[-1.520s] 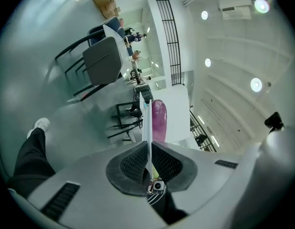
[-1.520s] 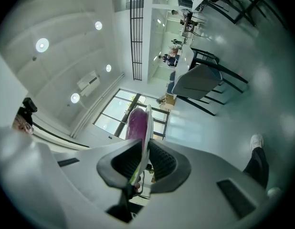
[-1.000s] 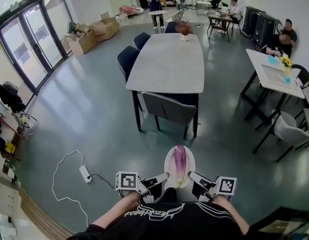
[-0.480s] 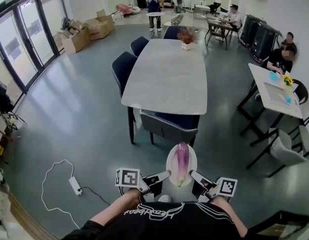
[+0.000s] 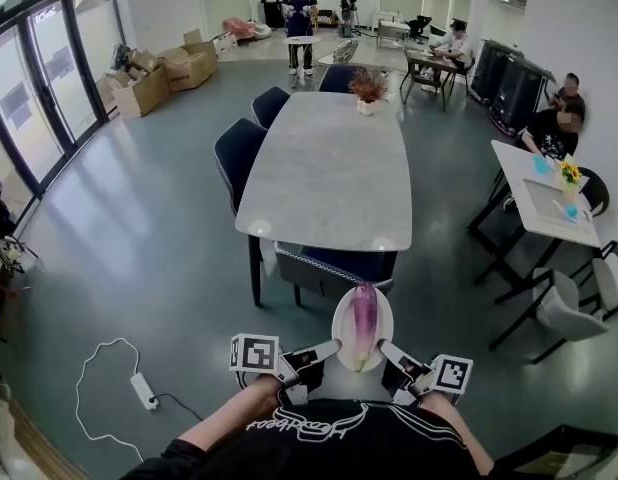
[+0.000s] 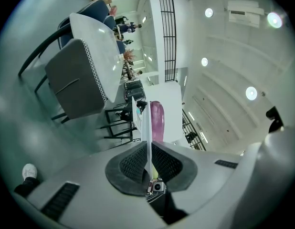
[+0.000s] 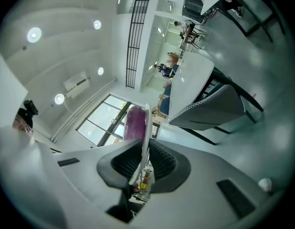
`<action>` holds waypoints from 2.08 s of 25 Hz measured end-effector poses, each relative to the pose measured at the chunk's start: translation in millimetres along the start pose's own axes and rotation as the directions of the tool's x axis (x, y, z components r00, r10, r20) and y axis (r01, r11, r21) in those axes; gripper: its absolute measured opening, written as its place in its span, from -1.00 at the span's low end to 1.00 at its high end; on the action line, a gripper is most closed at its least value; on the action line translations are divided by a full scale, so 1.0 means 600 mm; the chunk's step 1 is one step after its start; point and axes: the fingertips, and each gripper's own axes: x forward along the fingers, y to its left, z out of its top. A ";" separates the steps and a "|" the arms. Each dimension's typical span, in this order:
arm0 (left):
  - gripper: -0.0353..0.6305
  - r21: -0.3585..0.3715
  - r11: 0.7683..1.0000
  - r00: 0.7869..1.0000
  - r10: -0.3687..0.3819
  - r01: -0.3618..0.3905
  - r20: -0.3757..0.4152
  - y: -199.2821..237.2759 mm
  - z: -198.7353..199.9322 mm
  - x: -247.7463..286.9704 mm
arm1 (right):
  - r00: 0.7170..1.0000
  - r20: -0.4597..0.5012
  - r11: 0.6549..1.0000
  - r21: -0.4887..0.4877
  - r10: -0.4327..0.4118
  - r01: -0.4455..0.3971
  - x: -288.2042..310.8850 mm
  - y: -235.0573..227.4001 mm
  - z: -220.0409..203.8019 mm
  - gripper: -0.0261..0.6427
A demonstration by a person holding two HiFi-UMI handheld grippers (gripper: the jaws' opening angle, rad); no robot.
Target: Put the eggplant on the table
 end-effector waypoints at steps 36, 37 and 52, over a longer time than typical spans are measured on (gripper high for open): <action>-0.84 -0.066 0.989 0.987 0.134 -0.129 0.085 0.097 0.233 0.149 | 0.996 -0.069 0.994 0.092 0.057 -0.050 0.149 -0.137 0.234 -0.76; -0.83 -0.063 0.989 0.988 0.135 -0.130 0.080 0.099 0.247 0.164 | 0.996 -0.069 0.995 0.091 0.054 -0.048 0.152 -0.146 0.252 -0.76; -0.84 -0.064 0.987 0.979 0.156 -0.149 0.130 0.126 0.405 0.297 | 0.992 -0.090 0.991 0.107 0.090 -0.080 0.223 -0.212 0.444 -0.76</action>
